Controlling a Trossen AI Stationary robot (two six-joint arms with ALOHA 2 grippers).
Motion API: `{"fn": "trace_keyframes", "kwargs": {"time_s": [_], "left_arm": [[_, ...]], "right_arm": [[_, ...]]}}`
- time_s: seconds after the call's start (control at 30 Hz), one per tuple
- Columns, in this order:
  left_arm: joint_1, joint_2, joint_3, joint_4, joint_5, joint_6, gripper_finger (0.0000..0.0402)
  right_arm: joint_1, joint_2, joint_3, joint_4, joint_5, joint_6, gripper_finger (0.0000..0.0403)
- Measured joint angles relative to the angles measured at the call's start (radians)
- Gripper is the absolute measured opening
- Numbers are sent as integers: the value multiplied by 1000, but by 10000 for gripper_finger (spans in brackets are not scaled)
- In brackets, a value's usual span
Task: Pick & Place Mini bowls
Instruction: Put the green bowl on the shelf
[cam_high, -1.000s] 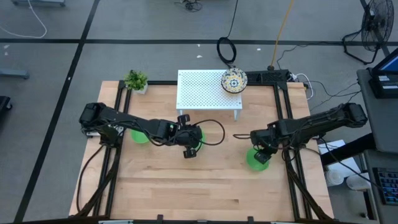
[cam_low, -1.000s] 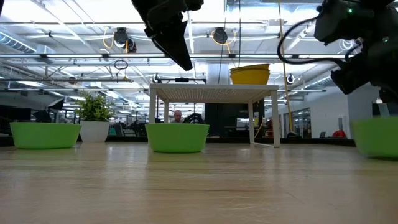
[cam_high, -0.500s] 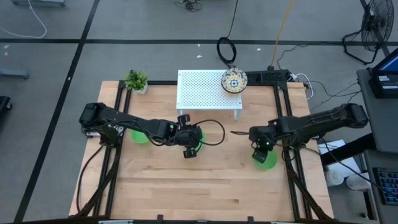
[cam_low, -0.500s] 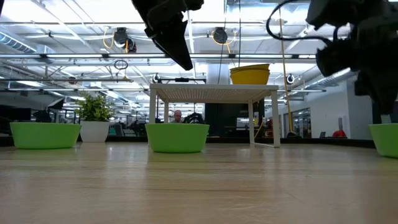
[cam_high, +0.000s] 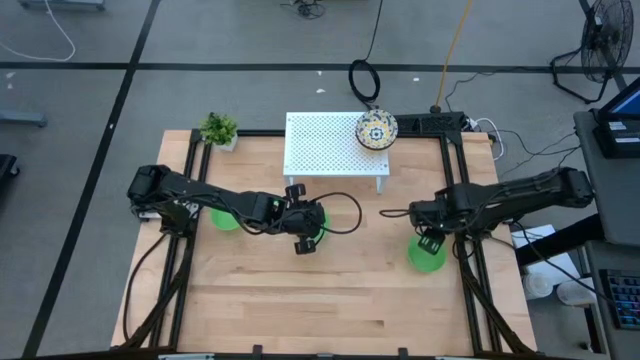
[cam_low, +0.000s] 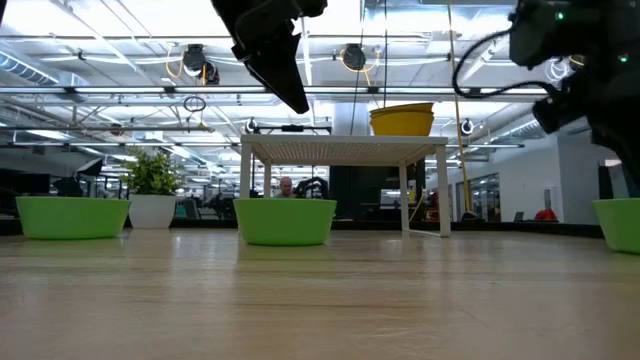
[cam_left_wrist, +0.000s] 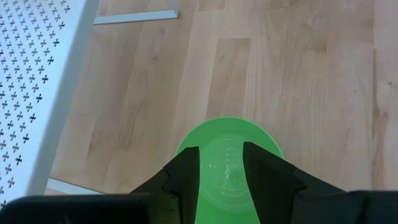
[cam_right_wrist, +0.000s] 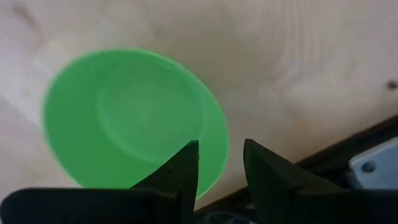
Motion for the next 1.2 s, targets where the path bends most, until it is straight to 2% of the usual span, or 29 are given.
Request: {"fn": "trace_keyframes", "kwargs": {"time_s": [0.17, 0.37, 0.5, 0.6, 0.67, 0.77, 1.1, 1.2], "left_arm": [[0, 0, 0, 0, 0, -8, 129], [0, 0, 0, 0, 0, -8, 129], [0, 0, 0, 0, 1, -8, 129], [0, 0, 0, 0, 1, -15, 129], [0, 0, 0, 0, 1, -22, 129], [0, 0, 0, 1, 1, -27, 129], [0, 0, 0, 1, 1, -24, 129], [-3, 0, 0, 0, 2, -22, 129]], "right_arm": [[0, 0, -66, 29, 17, 65, 114], [0, 0, -153, 186, -16, 140, 114], [0, 0, -194, 284, -18, 115, 110], [7, -2, -197, 339, 45, 85, 83], [12, -9, -197, 402, 70, 48, 50], [26, -33, -197, 545, 88, -14, 9], [131, -92, -197, 1213, 147, -305, 1], [146, -92, -197, 1349, 246, -423, 1]]}}
